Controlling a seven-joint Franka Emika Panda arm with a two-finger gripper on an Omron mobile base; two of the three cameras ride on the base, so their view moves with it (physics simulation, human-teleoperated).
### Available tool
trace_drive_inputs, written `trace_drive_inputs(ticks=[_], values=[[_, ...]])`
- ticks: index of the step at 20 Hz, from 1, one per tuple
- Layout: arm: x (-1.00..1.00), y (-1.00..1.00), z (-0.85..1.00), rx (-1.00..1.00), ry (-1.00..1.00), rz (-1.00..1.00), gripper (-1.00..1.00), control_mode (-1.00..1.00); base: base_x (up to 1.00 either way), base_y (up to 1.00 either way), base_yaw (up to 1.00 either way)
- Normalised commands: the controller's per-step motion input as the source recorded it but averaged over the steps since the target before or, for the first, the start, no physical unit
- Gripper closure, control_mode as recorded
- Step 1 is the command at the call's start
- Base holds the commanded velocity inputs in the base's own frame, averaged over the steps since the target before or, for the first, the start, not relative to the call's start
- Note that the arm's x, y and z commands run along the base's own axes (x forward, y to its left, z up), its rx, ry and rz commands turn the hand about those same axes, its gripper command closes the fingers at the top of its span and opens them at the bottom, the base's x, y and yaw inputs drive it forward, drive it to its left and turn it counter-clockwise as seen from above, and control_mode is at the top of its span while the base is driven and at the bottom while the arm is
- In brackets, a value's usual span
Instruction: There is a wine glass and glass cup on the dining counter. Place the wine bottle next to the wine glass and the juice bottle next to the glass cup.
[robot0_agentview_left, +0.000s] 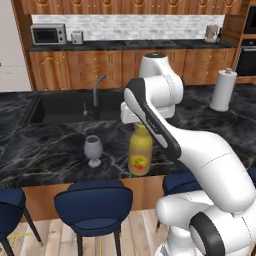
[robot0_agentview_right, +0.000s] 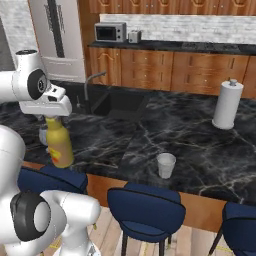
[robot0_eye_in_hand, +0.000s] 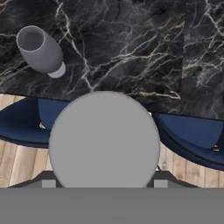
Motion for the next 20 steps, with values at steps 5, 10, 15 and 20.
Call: trace_drive_inputs(ticks=[5,10,15,20], values=[[0.0,0.0,0.0,0.0,0.0,0.0,1.0,1.0,0.57,0.15,-0.05],[0.0,0.0,0.0,0.0,0.0,0.0,1.0,1.0,0.36,0.07,-0.04],[0.0,0.0,0.0,0.0,0.0,0.0,1.0,1.0,0.04,0.0,-0.02],[0.0,0.0,0.0,0.0,0.0,0.0,1.0,1.0,0.0,0.0,0.0]])
